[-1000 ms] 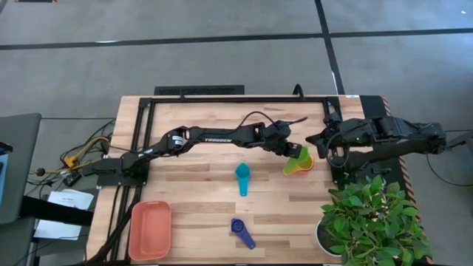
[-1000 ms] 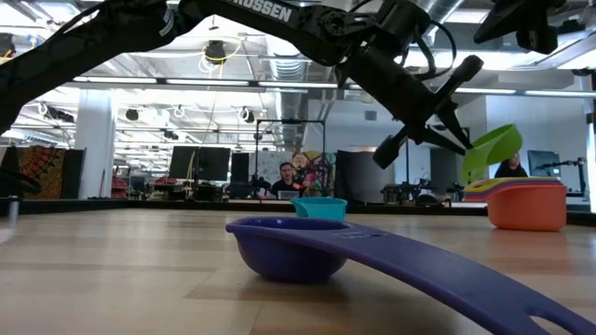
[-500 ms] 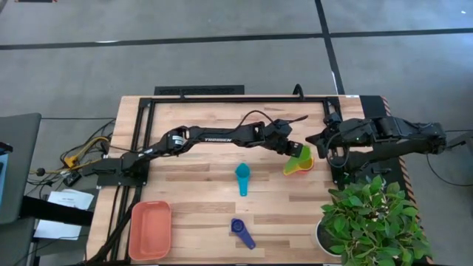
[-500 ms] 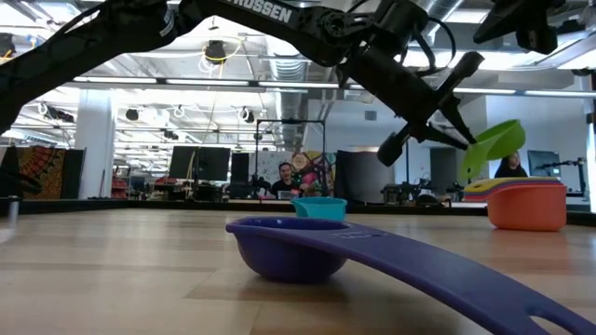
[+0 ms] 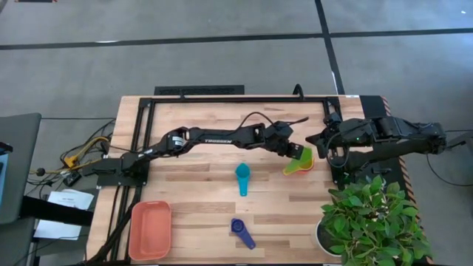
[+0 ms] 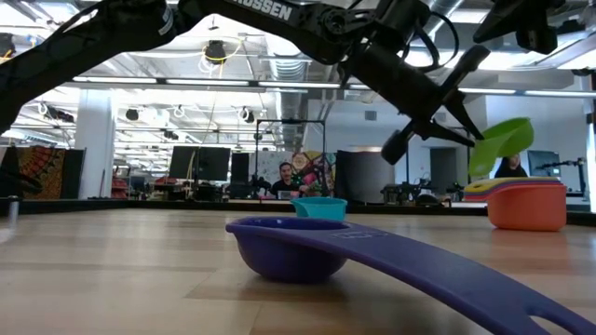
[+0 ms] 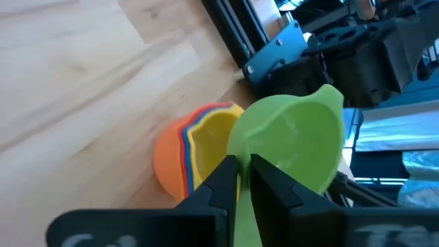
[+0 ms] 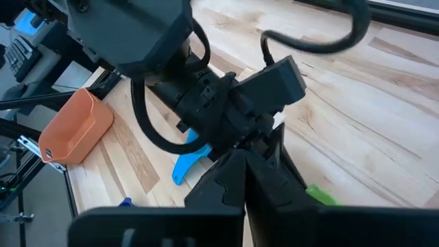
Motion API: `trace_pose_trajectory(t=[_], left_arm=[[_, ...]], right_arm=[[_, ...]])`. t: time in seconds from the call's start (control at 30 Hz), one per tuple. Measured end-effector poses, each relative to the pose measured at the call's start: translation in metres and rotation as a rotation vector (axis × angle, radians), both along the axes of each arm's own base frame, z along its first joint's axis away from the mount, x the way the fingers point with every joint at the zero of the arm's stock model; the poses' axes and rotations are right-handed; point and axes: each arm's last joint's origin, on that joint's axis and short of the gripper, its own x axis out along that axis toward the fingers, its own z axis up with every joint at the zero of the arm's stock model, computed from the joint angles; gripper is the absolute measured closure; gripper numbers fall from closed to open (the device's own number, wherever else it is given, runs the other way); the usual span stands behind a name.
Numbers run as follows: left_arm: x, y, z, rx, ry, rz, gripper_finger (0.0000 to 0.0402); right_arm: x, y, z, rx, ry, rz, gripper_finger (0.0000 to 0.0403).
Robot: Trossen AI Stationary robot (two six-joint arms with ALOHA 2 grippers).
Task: Nest measuring cups in basket
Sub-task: Stack the green measuring cup on top of the yellow measuring cup
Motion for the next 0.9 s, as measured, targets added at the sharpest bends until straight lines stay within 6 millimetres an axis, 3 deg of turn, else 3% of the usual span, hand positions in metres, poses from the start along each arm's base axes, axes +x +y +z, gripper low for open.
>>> trace_pose_trajectory(t=[0.13,0.23,0.37,0.5,0.7,0.9], left_arm=[[0.005,-0.003,-0.006,-0.025,-0.036,-0.037,0.0359],[0.010,-0.006,-0.021,-0.117,-0.055,-0.073,0.0340],[0.009,-0.005,-0.032,-0.177,0.000,-0.089,0.0310],[0.008,0.001,-0.026,-0.107,0.003,-0.115,0.0288],[0.003,0.010,0.002,0.038,0.029,-0.174,0.0286],[-0.016,0.015,0.011,0.235,0.212,-0.212,0.0305]], right_arm=[[0.000,0.000,0.000,-0.002,-0.004,0.000,0.0384],[0.001,0.000,0.001,-0.002,-0.011,-0.001,0.0378],[0.001,0.000,0.001,0.005,-0.014,-0.005,0.0370],[0.001,0.000,0.001,0.021,-0.018,-0.011,0.0374],[0.000,0.001,0.000,0.026,-0.004,-0.002,0.0384],[-0.003,0.002,-0.027,0.044,0.249,0.050,0.0381]])
